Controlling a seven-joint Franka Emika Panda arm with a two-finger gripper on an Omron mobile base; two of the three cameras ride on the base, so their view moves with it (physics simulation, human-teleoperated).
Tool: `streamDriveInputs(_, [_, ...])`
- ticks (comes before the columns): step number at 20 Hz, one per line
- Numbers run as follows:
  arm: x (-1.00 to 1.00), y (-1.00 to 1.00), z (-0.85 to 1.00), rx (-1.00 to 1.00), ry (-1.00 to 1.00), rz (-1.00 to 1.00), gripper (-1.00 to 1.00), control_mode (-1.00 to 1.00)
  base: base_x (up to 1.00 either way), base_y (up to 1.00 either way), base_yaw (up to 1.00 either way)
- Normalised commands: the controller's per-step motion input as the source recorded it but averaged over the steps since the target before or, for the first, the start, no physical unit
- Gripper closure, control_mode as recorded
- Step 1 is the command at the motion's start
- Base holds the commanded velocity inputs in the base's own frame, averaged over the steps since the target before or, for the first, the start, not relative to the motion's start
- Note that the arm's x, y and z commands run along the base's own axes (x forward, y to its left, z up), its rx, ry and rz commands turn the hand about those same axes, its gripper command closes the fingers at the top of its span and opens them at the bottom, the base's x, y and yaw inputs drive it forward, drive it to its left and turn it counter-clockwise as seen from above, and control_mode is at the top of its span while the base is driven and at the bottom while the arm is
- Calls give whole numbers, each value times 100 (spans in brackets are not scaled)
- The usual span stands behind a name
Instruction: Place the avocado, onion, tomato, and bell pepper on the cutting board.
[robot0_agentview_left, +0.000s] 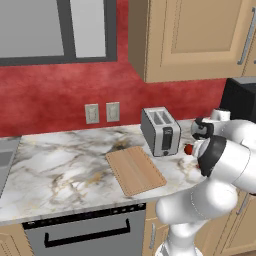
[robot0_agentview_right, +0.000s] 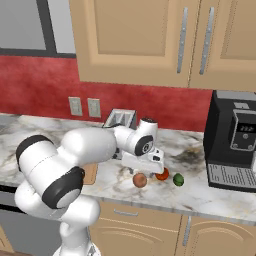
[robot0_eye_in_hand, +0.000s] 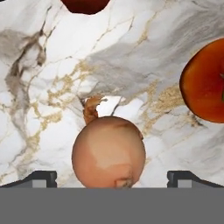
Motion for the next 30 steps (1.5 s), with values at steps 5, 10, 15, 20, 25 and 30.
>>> streamDriveInputs(5, [0, 0, -25, 0, 4, -1, -100, -100, 0, 0, 0])
streamDriveInputs(10, [0, 0, -29, 0, 5, -1, -100, -100, 0, 0, 0])
streamDriveInputs(15, [0, 0, -31, 0, 5, -1, 100, -100, 0, 0, 0])
streamDriveInputs(20, [-16, 0, 9, 2, 0, -1, 100, -100, 0, 0, 0])
streamDriveInputs(25, [-36, 7, 44, 0, 0, 0, 100, -100, 0, 0, 0])
streamDriveInputs(30, [-56, 31, 78, 0, 0, 0, 100, -100, 0, 0, 0])
